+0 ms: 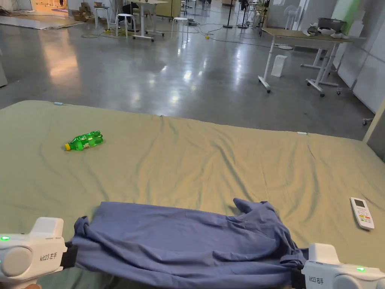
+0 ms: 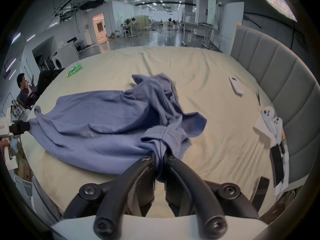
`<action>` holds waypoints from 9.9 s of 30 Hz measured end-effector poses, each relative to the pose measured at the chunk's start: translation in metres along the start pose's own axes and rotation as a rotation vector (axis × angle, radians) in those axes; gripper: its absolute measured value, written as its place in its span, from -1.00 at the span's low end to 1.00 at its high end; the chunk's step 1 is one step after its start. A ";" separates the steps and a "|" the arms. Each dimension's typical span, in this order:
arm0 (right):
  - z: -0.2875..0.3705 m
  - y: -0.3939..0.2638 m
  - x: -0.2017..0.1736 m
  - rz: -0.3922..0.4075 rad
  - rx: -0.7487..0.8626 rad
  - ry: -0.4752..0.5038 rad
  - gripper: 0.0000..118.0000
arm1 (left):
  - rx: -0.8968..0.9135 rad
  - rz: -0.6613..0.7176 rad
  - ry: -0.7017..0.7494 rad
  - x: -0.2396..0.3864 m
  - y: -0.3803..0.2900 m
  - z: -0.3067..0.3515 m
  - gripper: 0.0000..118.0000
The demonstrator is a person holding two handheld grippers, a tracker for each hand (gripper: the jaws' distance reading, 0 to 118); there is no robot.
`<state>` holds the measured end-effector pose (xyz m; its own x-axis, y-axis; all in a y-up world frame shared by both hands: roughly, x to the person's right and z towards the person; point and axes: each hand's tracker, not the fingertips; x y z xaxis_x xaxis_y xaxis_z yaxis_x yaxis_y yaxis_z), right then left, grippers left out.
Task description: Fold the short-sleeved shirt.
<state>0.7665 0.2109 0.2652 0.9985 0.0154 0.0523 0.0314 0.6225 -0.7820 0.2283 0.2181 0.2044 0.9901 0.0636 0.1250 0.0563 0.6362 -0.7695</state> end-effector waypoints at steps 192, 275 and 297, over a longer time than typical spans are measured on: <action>0.037 -0.142 0.007 0.092 -0.198 -0.086 0.02 | -0.136 -0.021 0.054 -0.022 -0.141 0.017 -0.04; 0.065 -0.034 -0.131 0.163 0.696 -0.157 -0.99 | -0.269 0.390 -0.637 -0.106 -0.130 -0.042 -0.85; 0.074 -0.035 -0.119 0.173 0.731 -0.162 -0.99 | -0.170 0.262 -0.278 -0.161 -0.064 0.079 -0.85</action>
<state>0.6438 0.2455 0.3321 0.9657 0.2390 0.1014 -0.2183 0.9590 -0.1810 0.0553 0.2279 0.2833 0.9030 0.4258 0.0577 -0.1491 0.4364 -0.8873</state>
